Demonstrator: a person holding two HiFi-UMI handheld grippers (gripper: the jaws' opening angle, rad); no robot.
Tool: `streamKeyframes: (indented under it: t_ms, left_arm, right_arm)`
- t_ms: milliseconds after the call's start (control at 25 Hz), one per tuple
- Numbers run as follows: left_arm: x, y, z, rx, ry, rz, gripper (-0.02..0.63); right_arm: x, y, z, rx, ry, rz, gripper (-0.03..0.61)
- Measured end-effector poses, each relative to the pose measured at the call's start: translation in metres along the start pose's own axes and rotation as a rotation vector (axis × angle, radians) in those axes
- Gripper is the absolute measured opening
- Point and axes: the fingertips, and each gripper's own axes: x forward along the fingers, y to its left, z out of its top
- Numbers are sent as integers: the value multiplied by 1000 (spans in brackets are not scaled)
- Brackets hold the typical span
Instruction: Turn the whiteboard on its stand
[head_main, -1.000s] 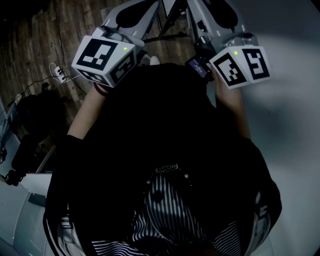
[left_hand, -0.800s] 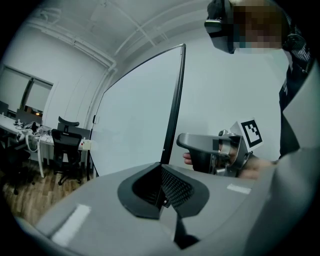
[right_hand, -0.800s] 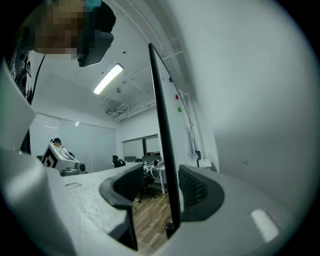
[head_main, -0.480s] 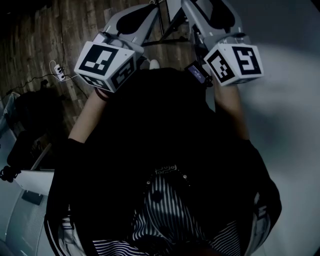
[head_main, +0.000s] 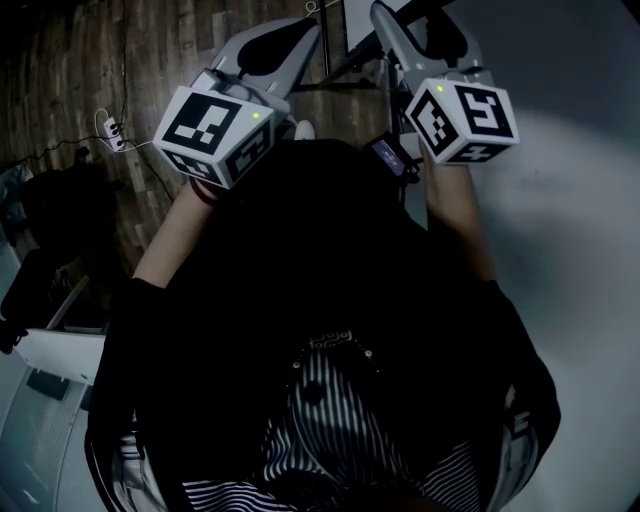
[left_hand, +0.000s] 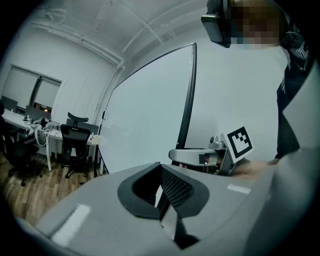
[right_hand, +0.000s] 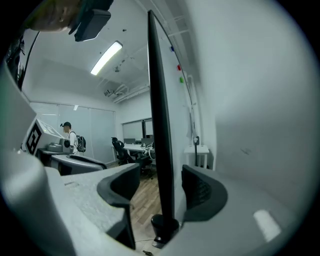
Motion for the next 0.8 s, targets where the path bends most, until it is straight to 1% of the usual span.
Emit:
streamKeyframes:
  t_ms: [120,200,280,440,600,800]
  left_arm:
    - [-1,7,4,-7,-6,12,3]
    - [-1,12,5,-11,-9,15,3]
    - [-1,17,4,-15,-9,16,3]
    - [-4,23,-1,-29,-8,21,3]
    - [-7,25,-3,-28,-10,14,3]
    - [-6,33,-4,-41,-12,0,3]
  right_arm:
    - [7,-2,1,-12,11,-28,224]
    - [12,-6,2,-14,12,-58,173]
    - [14,-12,2,-11,17,-74,106]
    - [12,-12,0,-13,23,-69,107]
    - [10,-8,-3,-2,12,-91,101]
    - [13,-6,2,2,36,-117,95]
